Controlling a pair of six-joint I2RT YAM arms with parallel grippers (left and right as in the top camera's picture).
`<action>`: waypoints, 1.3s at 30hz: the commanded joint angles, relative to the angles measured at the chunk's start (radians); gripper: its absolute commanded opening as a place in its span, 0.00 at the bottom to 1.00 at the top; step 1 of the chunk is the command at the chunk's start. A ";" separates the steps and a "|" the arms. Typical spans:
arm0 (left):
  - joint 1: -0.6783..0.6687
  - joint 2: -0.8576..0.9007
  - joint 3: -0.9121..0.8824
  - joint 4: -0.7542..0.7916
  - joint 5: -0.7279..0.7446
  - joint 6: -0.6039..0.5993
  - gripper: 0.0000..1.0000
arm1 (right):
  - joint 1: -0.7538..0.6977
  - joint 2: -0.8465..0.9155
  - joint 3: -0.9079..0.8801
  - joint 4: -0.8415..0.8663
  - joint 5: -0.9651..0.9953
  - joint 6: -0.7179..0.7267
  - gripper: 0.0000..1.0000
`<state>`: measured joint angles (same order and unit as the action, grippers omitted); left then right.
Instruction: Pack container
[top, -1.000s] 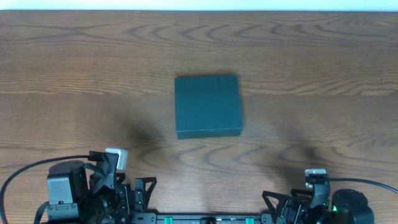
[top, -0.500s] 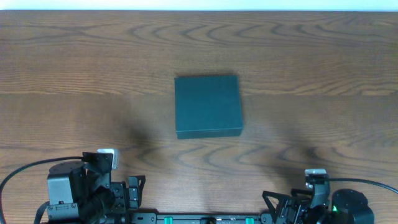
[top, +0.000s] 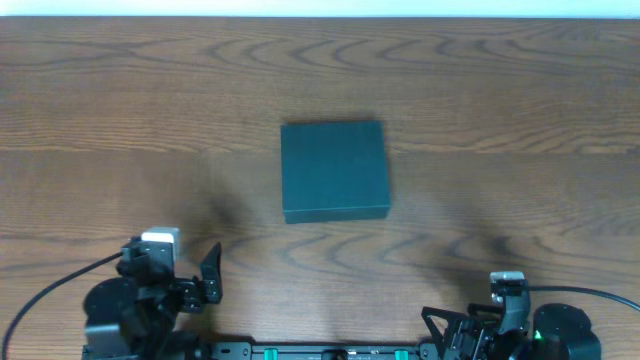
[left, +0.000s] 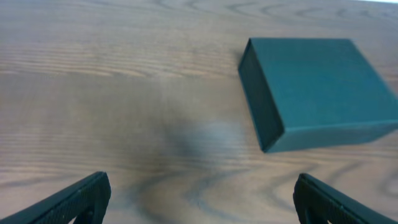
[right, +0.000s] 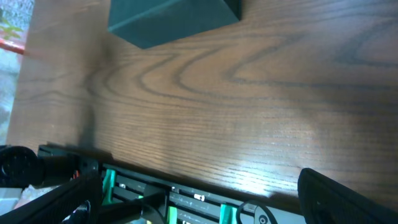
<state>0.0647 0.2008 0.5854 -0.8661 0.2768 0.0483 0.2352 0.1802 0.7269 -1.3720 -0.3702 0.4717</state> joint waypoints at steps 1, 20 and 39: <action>0.003 -0.067 -0.116 0.055 0.007 -0.035 0.95 | 0.008 -0.008 -0.003 -0.002 -0.006 0.013 0.99; 0.009 -0.198 -0.389 0.272 0.090 -0.056 0.95 | 0.008 -0.008 -0.003 -0.002 -0.006 0.013 0.99; 0.007 -0.197 -0.430 0.298 0.097 -0.086 0.95 | 0.008 -0.008 -0.003 -0.002 -0.006 0.013 0.99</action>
<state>0.0692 0.0116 0.1677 -0.5720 0.3607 -0.0273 0.2352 0.1802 0.7254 -1.3720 -0.3698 0.4717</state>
